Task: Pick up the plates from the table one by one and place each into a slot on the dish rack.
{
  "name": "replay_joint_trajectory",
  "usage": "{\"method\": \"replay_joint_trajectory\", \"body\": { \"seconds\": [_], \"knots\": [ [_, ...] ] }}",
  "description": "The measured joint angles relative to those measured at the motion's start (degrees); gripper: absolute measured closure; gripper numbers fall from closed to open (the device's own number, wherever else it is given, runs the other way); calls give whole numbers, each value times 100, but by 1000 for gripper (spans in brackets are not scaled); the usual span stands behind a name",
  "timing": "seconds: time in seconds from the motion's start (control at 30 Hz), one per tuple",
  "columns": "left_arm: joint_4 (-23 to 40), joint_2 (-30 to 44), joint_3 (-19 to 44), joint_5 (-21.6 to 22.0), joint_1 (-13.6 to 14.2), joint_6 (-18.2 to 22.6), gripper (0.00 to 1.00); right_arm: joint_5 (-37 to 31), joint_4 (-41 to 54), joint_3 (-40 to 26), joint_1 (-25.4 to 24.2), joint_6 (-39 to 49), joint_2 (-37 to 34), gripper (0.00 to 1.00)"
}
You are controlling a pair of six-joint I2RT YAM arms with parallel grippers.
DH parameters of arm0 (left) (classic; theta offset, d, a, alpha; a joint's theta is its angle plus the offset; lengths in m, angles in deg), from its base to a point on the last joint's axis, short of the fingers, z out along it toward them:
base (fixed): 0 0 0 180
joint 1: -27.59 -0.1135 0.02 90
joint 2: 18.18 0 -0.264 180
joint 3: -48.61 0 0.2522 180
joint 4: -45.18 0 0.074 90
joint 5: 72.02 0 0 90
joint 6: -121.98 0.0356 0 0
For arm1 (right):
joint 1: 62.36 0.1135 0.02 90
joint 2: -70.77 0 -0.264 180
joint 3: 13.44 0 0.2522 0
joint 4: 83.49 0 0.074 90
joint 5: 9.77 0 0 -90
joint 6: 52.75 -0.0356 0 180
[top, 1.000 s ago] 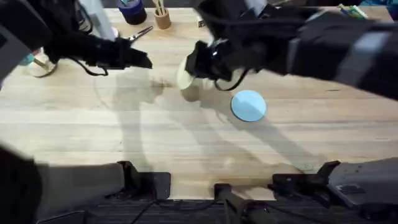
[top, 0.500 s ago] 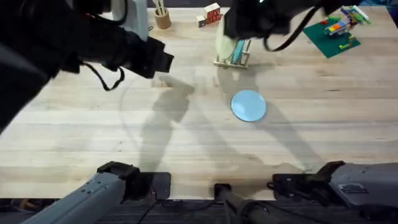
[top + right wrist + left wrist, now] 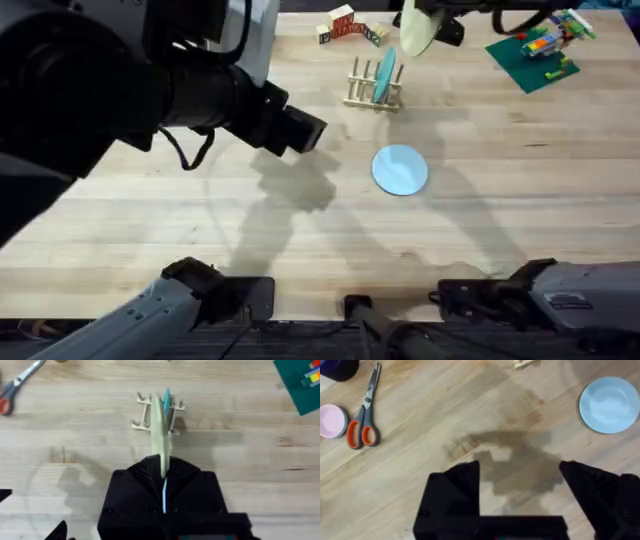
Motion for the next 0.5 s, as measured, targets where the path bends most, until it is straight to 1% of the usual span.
{"method": "replay_joint_trajectory", "body": {
  "seconds": [0.03, 0.1, 0.5],
  "knots": [
    [-15, -2, 0, 17, 0, 0, 13, -18, 27, -5, -11, 0, 0, 970],
    [-59, -1, 0, 49, 0, -2, 7, -56, 104, -6, -16, -3, 0, 970],
    [-79, 0, 0, 101, 0, -6, 6, -229, 188, -6, -16, -199, 0, 970]
  ]
}}
